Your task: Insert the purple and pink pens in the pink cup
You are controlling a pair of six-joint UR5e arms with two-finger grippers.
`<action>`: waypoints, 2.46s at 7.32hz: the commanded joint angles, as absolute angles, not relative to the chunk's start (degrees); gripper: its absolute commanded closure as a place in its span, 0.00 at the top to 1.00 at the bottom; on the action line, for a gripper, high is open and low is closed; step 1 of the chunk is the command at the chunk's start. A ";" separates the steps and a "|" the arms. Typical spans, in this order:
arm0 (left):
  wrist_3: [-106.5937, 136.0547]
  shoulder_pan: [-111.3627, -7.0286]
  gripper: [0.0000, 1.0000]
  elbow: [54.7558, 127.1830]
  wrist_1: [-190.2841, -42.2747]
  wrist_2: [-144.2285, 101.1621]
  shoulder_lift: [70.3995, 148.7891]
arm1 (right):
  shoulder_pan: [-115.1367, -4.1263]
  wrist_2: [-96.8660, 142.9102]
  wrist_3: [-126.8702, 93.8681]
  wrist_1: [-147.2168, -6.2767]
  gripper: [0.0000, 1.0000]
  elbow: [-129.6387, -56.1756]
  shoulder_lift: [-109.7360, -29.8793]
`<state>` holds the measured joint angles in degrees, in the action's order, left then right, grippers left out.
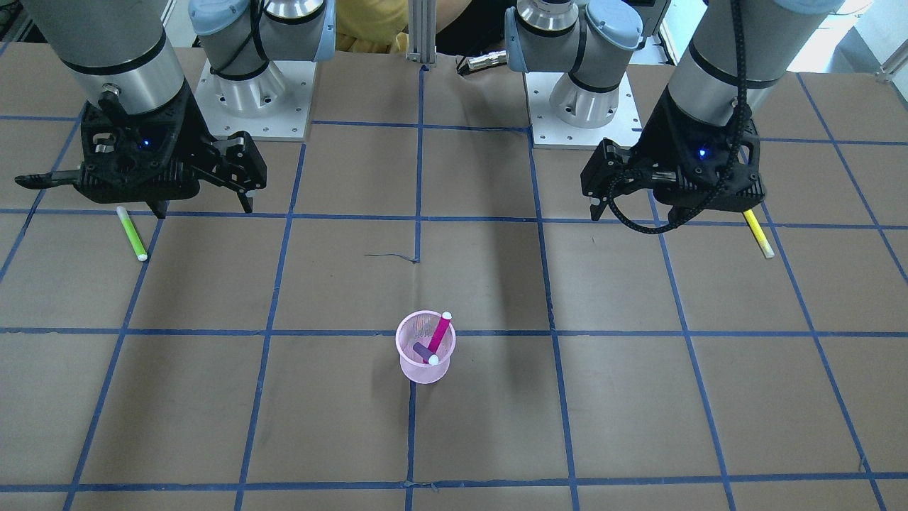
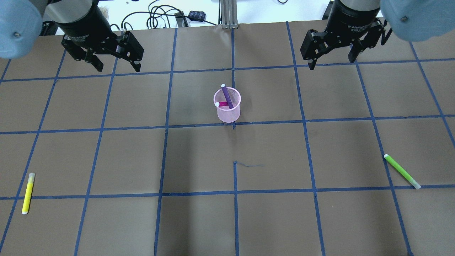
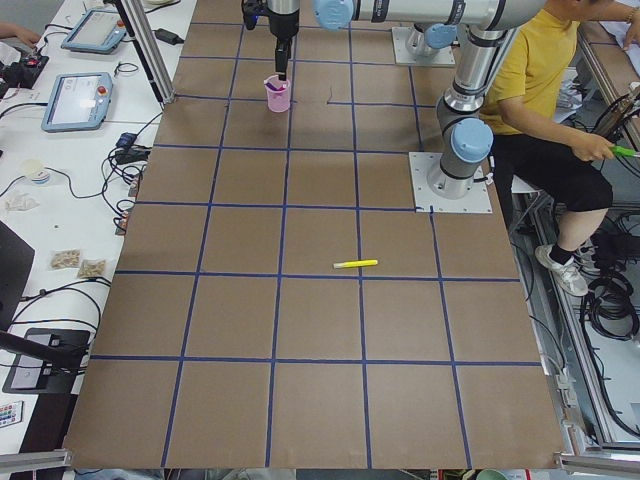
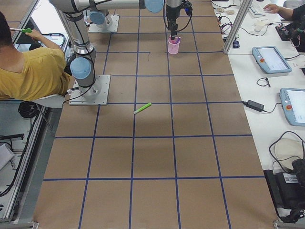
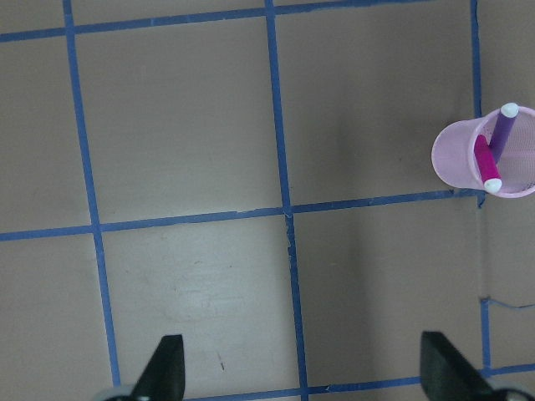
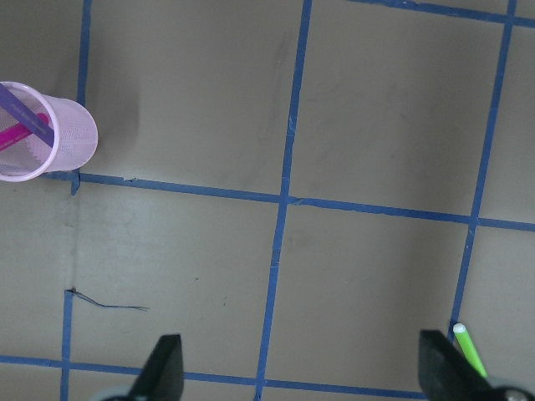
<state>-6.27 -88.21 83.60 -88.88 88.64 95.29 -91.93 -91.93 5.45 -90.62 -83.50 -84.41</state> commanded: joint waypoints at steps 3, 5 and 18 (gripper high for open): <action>-5.98 -88.07 1.00 83.32 -90.09 88.59 95.27 | -93.51 -86.19 4.22 -92.01 1.00 -84.98 -83.85; -5.89 -88.07 1.00 83.32 -90.09 88.33 95.27 | -99.72 -80.24 -6.10 -104.78 1.00 -85.78 -78.87; -5.89 -87.63 1.00 84.28 -90.52 88.42 94.49 | -116.98 -91.76 -50.36 -120.50 0.64 -84.73 -60.73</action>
